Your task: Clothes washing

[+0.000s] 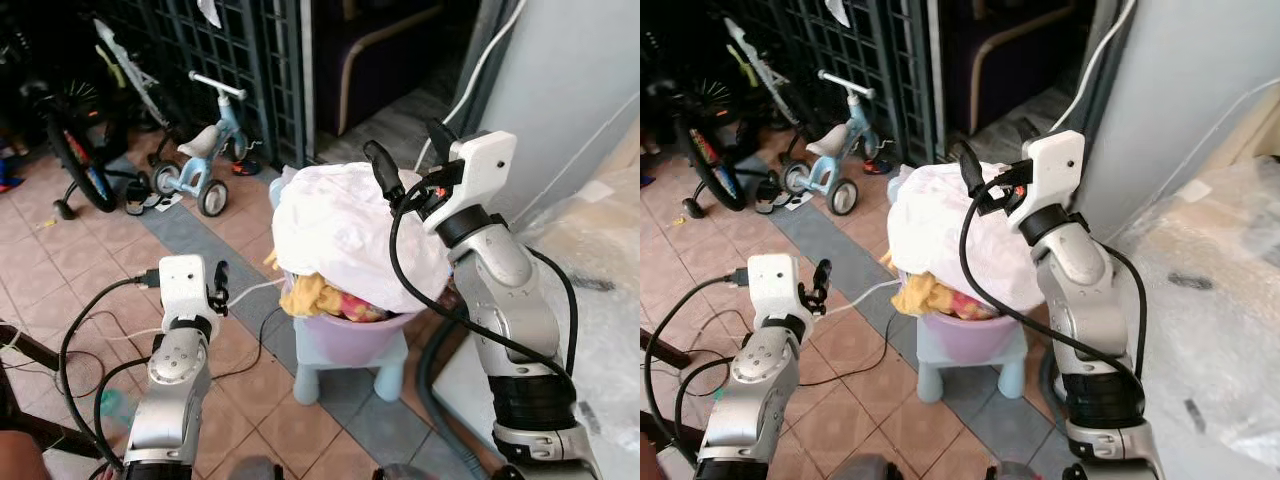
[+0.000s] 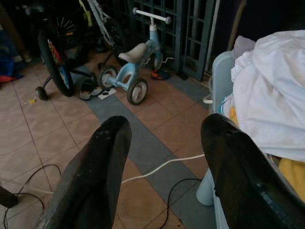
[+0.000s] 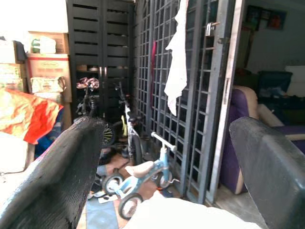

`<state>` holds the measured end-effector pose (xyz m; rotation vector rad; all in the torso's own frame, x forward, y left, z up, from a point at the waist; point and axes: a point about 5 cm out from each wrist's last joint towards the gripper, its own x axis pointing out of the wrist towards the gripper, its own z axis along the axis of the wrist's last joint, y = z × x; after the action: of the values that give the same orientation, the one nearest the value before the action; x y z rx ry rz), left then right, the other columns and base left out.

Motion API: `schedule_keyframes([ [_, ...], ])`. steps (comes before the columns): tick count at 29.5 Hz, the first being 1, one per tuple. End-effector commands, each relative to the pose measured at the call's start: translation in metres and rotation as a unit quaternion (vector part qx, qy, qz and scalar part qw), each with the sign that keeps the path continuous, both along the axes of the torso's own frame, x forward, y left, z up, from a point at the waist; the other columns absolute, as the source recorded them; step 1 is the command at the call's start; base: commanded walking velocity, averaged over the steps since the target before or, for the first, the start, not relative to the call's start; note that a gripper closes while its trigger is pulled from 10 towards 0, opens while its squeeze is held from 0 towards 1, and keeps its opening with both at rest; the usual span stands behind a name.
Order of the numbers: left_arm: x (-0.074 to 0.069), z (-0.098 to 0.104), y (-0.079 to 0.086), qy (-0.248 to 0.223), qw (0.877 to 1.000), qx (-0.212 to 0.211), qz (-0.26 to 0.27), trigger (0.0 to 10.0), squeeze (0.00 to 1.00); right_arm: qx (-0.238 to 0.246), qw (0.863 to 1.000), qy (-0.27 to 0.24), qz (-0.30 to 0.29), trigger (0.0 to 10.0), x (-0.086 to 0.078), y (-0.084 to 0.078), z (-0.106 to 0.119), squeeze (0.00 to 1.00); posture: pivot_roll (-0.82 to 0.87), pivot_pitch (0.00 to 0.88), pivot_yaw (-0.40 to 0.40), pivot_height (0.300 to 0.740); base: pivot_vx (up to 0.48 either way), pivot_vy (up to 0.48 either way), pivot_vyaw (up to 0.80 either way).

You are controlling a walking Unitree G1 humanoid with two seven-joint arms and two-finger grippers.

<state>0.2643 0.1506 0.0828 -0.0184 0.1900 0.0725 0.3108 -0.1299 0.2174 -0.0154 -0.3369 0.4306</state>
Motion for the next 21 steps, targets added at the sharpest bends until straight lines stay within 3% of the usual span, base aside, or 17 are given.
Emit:
schedule_keyframes([
  [1,0.001,0.003,-0.007,-0.008,1.0,-0.003,-0.013,10.0,0.0,-0.001,1.0,0.003,-0.019,10.0,-0.001,-0.01,-0.002,0.0,-0.04,0.053,0.05,0.74,0.0,0.0,0.0],
  [3,0.0,0.002,-0.005,-0.01,1.0,-0.016,-0.013,10.0,0.0,-0.004,1.0,0.013,-0.026,10.0,-0.002,-0.01,-0.008,0.0,-0.04,0.054,0.046,0.74,0.0,0.0,0.0],
  [5,0.0,0.002,-0.004,-0.011,1.0,-0.018,-0.011,10.0,0.0,-0.05,0.995,0.057,-0.06,10.0,-0.001,-0.012,-0.032,0.0,-0.04,0.054,0.044,0.74,0.0,0.0,0.0],
  [7,0.0,0.003,-0.004,-0.013,1.0,-0.016,-0.012,10.0,0.0,-0.058,0.988,0.108,-0.088,10.0,-0.004,-0.017,-0.058,0.0,-0.04,0.055,0.042,0.74,0.257,0.0,0.0],
  [9,0.0,0.003,-0.004,-0.014,1.0,-0.015,-0.012,10.0,0.0,-0.063,0.986,0.122,-0.092,10.0,-0.008,-0.018,-0.07,0.0,-0.04,0.057,0.041,0.74,0.279,0.0,0.0],
  [15,-0.001,0.002,-0.004,-0.016,1.0,-0.015,-0.016,10.0,0.0,-0.055,0.977,0.163,-0.125,10.0,-0.016,-0.028,-0.094,0.0,-0.04,0.061,0.044,0.74,0.394,0.0,0.0],
  [21,-0.001,0.002,-0.004,-0.014,1.0,-0.013,-0.021,10.0,0.0,-0.068,0.975,0.168,-0.127,10.0,-0.013,-0.028,-0.097,0.0,-0.03,0.062,0.042,0.74,0.425,0.0,0.0],
])
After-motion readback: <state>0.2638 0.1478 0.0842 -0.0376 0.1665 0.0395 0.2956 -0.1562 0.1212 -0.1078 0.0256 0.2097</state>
